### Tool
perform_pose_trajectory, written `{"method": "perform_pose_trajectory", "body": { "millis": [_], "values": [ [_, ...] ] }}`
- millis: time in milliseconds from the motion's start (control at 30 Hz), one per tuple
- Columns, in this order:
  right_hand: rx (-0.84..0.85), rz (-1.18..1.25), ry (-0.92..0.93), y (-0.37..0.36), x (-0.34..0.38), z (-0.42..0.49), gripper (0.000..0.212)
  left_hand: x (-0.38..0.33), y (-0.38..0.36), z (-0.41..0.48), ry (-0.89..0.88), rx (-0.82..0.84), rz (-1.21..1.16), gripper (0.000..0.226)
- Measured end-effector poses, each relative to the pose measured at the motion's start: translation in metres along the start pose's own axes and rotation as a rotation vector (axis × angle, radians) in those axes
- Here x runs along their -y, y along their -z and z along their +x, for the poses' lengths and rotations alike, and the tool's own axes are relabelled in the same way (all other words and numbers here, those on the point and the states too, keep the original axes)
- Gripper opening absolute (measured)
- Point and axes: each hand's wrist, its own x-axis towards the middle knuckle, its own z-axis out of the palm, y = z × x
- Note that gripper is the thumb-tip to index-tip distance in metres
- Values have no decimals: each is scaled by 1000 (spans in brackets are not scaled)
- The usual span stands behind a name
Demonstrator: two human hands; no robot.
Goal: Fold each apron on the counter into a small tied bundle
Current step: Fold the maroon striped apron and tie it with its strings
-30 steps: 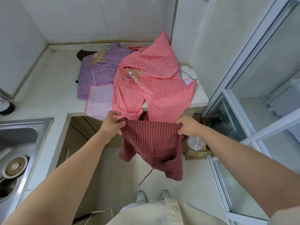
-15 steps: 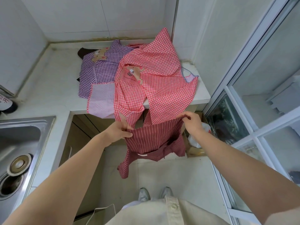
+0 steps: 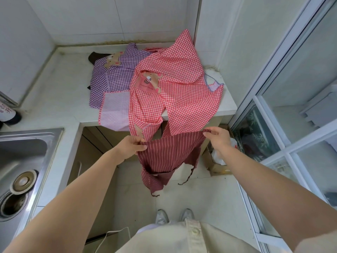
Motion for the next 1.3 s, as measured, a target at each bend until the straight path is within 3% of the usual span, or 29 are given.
{"method": "perform_pose_trajectory", "body": {
  "millis": [333, 500, 600, 667, 767, 833, 900, 1000, 1067, 1100, 1167, 1200, 1233, 1300],
  "values": [
    [28, 53, 76, 1, 7, -6, 23, -14, -10, -11, -136, 34, -131, 22],
    [198, 40, -44, -1, 3, -6, 24, -4, -5, -8, -127, -113, -133, 15],
    [349, -188, -148, 6, -8, -7, 31, 7, -4, -7, -16, -283, 108, 12],
    [460, -321, -178, 9, -13, -10, 29, 8, -6, -10, 97, -252, 389, 15],
    [333, -395, -60, 12, 1, -9, 23, -2, -4, -11, 67, -232, 567, 20],
    [147, -334, 98, 13, 22, -4, 24, -16, 0, -5, -106, -472, 460, 19],
    [-10, -124, 236, 14, 44, 0, 24, -36, 0, -3, -322, -735, 261, 16],
    [-43, 96, 336, 14, 55, 3, 13, -48, -10, -1, -507, -863, 134, 16],
    [112, 10, 248, 12, 37, 5, 8, -33, -17, 2, -388, -679, 298, 16],
    [264, -77, 135, 12, 24, 2, 8, -21, -18, 3, -263, -466, 512, 16],
    [669, -449, -126, 17, -6, -10, 9, 3, -21, -5, 58, 112, 821, 20],
    [855, -639, -253, 22, -19, -19, 8, 13, -24, -13, 222, 355, 799, 24],
    [1010, -734, -392, 25, -27, -29, 9, 20, -27, -21, 344, 497, 707, 27],
    [1153, -771, -569, 27, -35, -41, 11, 28, -32, -29, 409, 557, 628, 24]
  ]
}}
